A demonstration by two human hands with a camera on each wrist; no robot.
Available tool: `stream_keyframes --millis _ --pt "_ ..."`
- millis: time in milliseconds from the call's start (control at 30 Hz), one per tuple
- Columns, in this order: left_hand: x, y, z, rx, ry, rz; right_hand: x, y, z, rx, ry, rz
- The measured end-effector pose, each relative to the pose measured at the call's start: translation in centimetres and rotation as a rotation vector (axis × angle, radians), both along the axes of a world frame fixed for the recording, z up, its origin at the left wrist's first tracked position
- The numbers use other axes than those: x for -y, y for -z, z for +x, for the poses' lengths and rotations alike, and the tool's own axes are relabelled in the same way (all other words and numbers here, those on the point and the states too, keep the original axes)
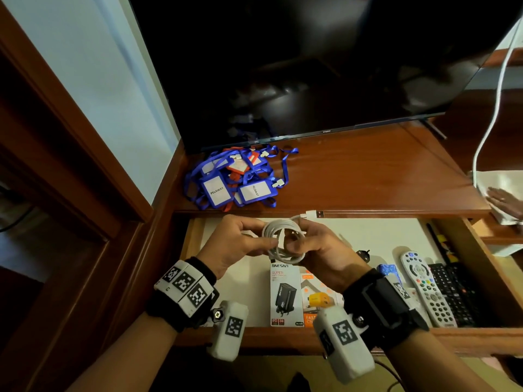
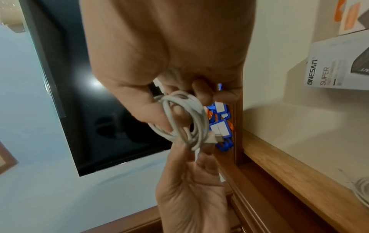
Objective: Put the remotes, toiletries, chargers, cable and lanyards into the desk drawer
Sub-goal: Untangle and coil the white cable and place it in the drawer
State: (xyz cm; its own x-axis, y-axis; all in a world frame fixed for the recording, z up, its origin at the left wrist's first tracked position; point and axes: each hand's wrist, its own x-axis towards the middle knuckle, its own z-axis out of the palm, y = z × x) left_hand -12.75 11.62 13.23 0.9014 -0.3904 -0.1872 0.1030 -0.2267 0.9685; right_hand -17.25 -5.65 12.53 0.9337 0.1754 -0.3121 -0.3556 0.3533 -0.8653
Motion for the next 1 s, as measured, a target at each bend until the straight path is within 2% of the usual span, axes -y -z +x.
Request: stream_keyframes --millis 200,333,400,633,733,800,900,1000 --pt "0.3 0.4 0.1 0.131 -0.219 -0.051 -0.6 0.4 0.1 -0.058 0.170 -0.102" --pt "0.3 0.5 0.6 0.289 -0.306 -0.014 -0.2 0.1 0.0 -0.141 0.126 -0.181" --pt "0.0 0.5 1.0 0.323 -0.340 -0.003 0.2 -0.1 0.0 -0.124 0.108 -0.187" --pt "-0.4 0.2 1.4 0.357 -0.365 0.012 1.7 -0.3 0.0 0.010 0.136 0.020" --pt "-0.4 0.3 1.5 0.402 -0.406 0.034 1.4 -0.5 -0.4 0.078 0.083 -0.041" --pt "-0.5 0.2 1.4 0.389 -0.409 0.042 1.0 -0.4 -0.7 0.120 0.060 -0.157" --pt "-0.2 -0.2 0.8 0.263 -0.374 -0.046 0.3 0.4 -0.9 0.118 0.084 -0.294" --pt "0.9 -0.4 -0.3 0.123 -0.376 -0.125 -0.5 1.5 -1.0 0.073 0.128 -0.297"
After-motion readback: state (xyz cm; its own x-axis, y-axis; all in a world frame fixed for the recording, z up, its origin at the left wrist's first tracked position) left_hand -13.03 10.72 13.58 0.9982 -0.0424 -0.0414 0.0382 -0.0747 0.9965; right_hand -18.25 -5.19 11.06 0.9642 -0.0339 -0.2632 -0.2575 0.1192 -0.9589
